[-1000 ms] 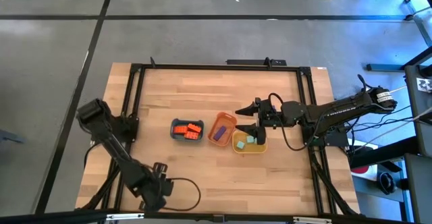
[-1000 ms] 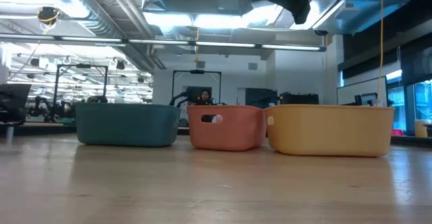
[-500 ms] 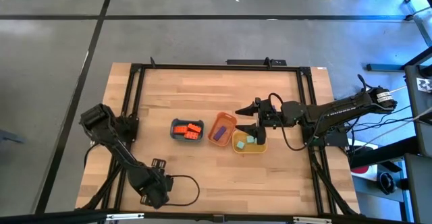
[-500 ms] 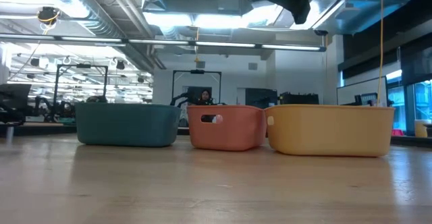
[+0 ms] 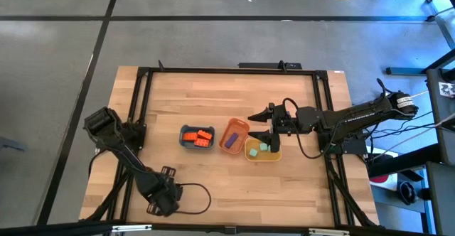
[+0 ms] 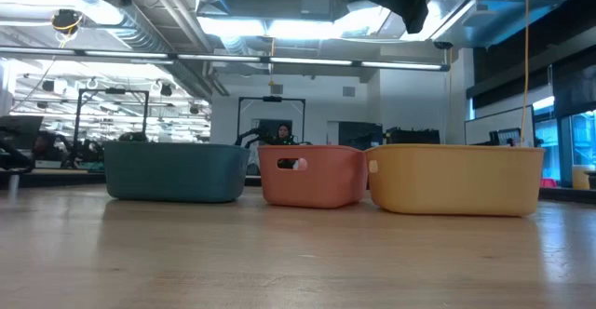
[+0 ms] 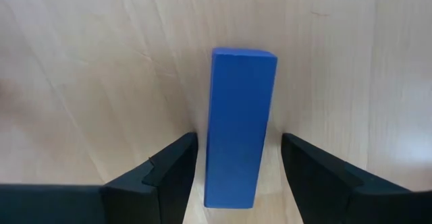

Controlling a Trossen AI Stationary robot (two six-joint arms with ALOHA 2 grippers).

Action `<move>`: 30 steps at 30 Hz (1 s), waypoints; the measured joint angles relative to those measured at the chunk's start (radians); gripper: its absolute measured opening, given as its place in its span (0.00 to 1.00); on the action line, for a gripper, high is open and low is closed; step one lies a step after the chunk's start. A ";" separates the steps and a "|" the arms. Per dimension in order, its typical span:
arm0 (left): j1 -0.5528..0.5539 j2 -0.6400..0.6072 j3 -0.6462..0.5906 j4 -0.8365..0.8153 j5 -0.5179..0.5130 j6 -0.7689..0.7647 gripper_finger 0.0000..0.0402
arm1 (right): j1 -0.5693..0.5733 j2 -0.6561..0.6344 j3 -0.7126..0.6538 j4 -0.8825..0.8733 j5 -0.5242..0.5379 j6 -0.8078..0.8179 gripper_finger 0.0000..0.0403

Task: Sort & place blocks by color
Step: Put the bottom purple rectangular block into the orange bin

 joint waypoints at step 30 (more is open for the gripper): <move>0.195 -0.301 -0.005 0.032 0.098 0.038 0.23 | 0.000 0.000 0.000 -0.011 0.000 -0.002 0.84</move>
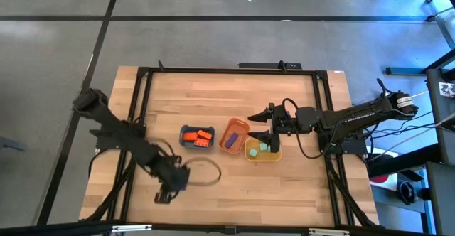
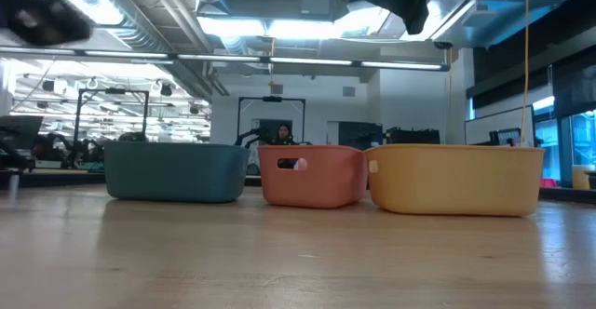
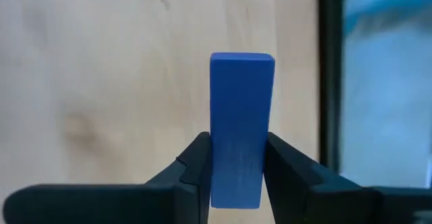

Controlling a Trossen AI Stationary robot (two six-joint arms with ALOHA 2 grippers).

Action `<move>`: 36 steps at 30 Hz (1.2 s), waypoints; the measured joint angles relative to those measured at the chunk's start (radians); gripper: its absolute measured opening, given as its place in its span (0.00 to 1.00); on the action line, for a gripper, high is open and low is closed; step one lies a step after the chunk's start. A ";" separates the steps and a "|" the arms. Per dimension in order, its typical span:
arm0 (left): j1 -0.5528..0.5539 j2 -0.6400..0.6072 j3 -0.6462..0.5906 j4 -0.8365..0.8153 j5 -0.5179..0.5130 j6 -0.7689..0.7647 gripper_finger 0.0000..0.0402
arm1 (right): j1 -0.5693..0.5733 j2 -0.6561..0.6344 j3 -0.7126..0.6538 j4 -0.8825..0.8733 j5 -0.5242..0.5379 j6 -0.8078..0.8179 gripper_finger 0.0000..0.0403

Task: Sort & place blocks by color
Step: Put the bottom purple rectangular block into the orange bin

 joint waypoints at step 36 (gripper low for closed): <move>0.684 -0.510 -0.359 1.178 -0.210 0.281 0.23 | 0.000 0.000 0.000 0.006 0.000 -0.025 0.84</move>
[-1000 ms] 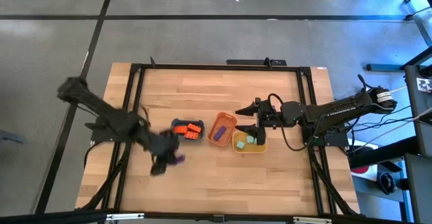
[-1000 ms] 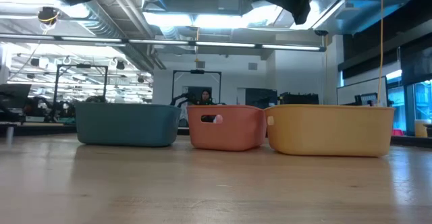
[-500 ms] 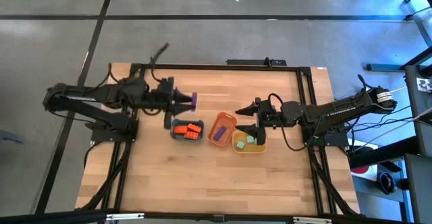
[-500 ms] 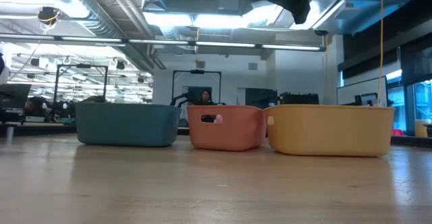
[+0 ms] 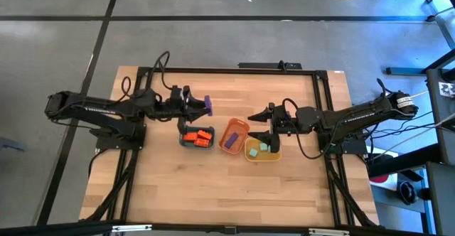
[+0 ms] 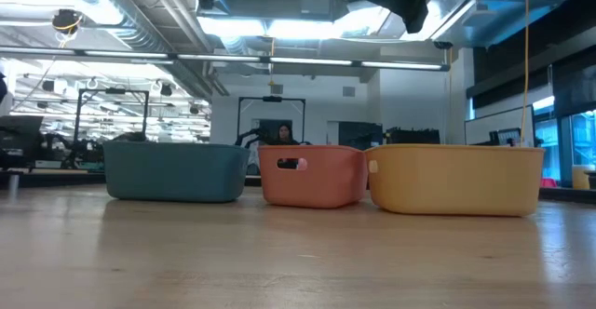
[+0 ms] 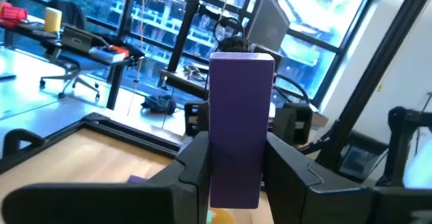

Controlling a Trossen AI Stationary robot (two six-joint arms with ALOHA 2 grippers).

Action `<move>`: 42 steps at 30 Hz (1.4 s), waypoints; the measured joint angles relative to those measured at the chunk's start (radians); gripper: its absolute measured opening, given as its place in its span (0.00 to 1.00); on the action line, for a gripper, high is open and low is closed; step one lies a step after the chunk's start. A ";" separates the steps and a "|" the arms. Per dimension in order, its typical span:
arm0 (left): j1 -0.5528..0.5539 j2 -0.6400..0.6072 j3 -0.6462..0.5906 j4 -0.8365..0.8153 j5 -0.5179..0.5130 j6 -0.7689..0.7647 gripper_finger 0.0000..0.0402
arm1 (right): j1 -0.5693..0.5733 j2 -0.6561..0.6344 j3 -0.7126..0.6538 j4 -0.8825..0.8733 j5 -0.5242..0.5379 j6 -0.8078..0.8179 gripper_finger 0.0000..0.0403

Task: Sort & place blocks by color
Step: Put the bottom purple rectangular block into the orange bin

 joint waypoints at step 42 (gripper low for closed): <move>-0.077 0.496 0.302 -0.005 0.053 0.022 0.23 | -0.021 0.098 0.106 0.007 0.052 0.079 0.83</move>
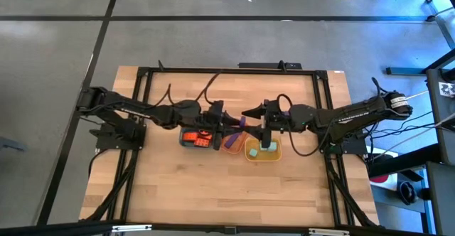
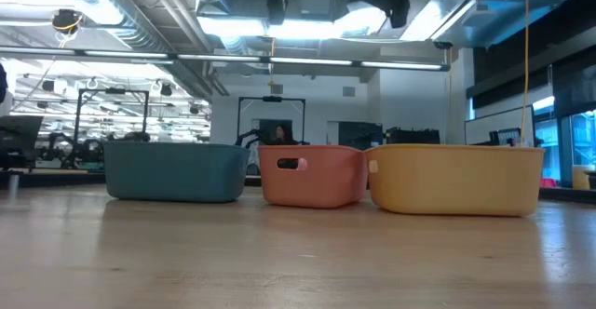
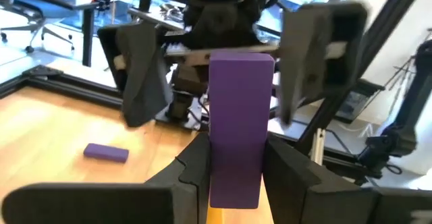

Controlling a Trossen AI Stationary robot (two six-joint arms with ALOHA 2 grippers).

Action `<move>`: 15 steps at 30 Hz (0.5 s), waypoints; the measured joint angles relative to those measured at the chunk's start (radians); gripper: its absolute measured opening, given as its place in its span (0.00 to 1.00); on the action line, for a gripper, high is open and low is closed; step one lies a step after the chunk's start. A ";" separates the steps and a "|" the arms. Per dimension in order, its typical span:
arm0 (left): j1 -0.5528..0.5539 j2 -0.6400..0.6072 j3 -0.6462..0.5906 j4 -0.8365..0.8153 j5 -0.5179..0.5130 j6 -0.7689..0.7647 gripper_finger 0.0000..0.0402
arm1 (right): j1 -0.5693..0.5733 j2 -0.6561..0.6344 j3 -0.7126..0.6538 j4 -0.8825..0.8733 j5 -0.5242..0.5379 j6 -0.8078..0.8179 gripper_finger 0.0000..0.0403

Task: Sort & place blocks by color
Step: Put the bottom purple rectangular block into the orange bin

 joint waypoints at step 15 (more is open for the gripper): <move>0.006 0.007 0.000 -0.009 -0.026 -0.004 0.23 | 0.000 -0.002 0.000 0.024 -0.012 -0.003 0.36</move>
